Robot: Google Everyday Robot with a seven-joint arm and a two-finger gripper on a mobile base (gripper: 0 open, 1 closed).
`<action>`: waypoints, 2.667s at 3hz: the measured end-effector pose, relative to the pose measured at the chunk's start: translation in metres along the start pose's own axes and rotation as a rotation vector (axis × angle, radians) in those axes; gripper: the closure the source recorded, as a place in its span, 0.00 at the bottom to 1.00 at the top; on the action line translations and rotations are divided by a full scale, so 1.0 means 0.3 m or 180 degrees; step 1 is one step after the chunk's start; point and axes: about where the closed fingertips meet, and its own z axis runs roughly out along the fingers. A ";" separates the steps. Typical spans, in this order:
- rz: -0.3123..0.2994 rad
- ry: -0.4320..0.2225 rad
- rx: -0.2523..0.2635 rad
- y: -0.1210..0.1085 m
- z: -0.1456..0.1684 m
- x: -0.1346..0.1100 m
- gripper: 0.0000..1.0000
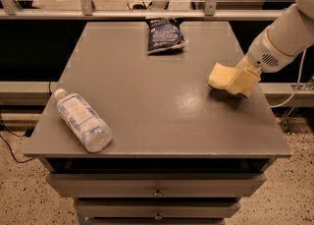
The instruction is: Move sponge near blue chip bag
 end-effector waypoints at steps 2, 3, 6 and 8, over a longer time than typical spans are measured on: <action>-0.0068 -0.0031 0.0189 -0.076 -0.064 -0.060 1.00; -0.0063 -0.0117 0.0240 -0.090 -0.064 -0.083 1.00; 0.0008 -0.0394 0.0388 -0.364 0.119 -0.319 1.00; -0.0021 -0.0186 0.0411 -0.459 0.283 -0.405 1.00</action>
Offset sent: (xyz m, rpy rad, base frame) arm 0.0182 -0.0028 0.0240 -0.0237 -0.0502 -0.0031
